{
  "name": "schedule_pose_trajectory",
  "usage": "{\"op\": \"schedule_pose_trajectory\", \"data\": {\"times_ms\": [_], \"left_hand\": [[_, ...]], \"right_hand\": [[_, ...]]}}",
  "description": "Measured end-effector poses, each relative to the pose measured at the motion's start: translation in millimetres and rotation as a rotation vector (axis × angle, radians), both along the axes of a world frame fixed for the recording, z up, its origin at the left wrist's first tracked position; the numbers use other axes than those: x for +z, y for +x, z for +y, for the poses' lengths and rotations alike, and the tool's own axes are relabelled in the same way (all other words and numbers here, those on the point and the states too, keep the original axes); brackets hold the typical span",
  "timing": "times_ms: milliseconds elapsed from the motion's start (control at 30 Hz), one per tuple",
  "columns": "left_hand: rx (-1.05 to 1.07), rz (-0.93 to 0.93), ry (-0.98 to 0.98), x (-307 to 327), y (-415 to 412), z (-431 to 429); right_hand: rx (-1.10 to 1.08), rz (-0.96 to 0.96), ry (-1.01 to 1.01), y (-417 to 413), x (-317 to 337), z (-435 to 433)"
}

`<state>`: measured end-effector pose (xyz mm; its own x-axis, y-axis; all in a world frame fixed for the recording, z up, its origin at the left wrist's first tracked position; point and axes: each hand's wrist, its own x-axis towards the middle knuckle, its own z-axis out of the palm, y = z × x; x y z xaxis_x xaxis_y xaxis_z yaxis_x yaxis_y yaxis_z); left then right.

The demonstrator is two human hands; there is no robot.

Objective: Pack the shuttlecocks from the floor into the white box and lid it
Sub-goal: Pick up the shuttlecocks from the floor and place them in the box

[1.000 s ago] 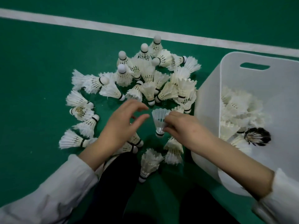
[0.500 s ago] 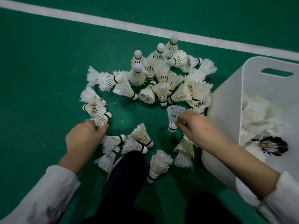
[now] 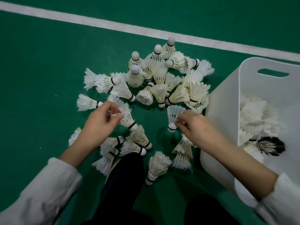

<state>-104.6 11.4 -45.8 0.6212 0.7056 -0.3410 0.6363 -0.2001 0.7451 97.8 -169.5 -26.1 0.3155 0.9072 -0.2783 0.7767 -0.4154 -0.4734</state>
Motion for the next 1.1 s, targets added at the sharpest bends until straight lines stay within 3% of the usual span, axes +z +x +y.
{"op": "schedule_pose_trajectory", "data": {"times_ms": [200,500,900,1100], "left_hand": [[0.035,-0.006,0.122,-2,22,5],[-0.005,0.245,0.198,-30,46,24],[-0.204,0.041,0.286,41,53,-31],[-0.315,-0.152,0.327,75,82,-53]], "right_hand": [[0.001,-0.002,0.015,0,-1,-1],[0.009,-0.006,0.038,0,-1,-2],[-0.121,0.076,0.164,3,18,-6],[-0.495,0.278,0.402,34,81,-43]]}}
